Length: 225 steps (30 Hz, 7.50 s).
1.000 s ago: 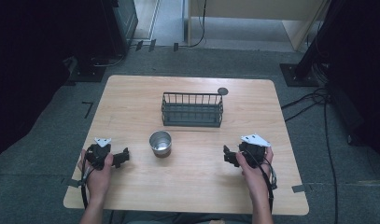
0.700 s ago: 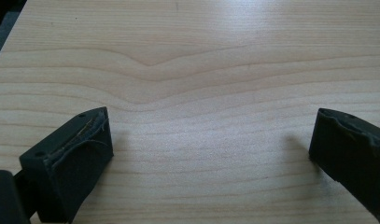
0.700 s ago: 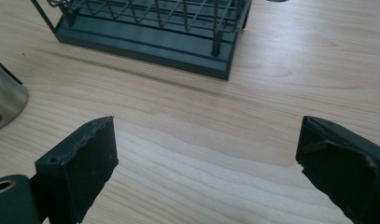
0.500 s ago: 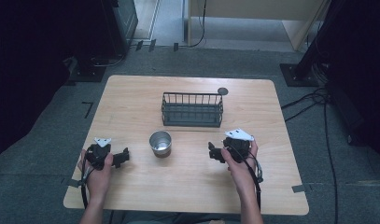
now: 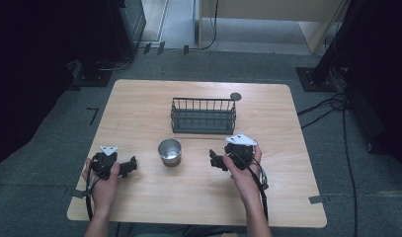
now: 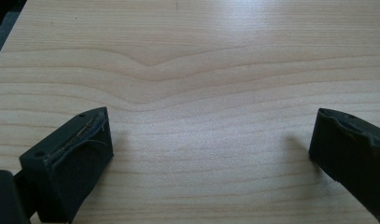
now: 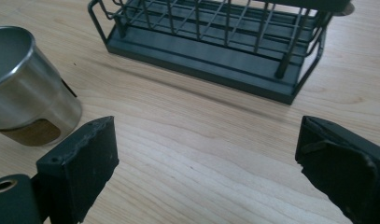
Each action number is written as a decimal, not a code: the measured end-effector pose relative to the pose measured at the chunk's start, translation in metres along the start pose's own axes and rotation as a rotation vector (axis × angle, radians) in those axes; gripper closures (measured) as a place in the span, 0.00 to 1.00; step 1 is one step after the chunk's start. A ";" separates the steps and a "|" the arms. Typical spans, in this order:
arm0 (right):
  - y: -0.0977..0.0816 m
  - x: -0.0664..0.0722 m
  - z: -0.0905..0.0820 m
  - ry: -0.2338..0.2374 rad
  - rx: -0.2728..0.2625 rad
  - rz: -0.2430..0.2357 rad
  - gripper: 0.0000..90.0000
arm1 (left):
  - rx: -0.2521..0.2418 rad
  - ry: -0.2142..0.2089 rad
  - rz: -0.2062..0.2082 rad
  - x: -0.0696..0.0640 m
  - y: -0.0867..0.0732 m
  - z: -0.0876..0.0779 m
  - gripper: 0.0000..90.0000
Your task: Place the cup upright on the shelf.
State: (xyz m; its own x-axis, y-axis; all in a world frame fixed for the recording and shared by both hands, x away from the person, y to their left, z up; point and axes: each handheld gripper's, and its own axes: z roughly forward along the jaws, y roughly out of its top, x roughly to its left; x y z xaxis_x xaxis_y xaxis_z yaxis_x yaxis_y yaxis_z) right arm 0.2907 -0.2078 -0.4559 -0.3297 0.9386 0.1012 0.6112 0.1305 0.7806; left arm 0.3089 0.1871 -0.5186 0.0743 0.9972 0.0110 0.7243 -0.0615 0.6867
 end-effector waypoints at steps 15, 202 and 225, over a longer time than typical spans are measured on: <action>0.013 0.026 0.011 0.063 -0.012 -0.025 0.06 | 0.000 0.000 0.000 0.000 0.000 0.000 0.00; 0.103 -0.021 0.107 -0.179 -0.032 0.051 0.14 | 0.000 0.000 -0.002 0.000 0.000 0.000 0.00; 0.095 -0.029 0.043 -0.122 -0.090 0.056 0.00 | -0.002 0.000 -0.002 0.000 0.000 0.000 0.00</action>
State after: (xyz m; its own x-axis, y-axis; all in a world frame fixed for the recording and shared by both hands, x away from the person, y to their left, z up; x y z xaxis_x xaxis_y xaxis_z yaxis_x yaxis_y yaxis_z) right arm 0.3892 -0.2086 -0.4110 -0.2035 0.9763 0.0744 0.5578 0.0531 0.8283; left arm 0.3090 0.1870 -0.5187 0.0726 0.9973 0.0091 0.7232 -0.0589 0.6881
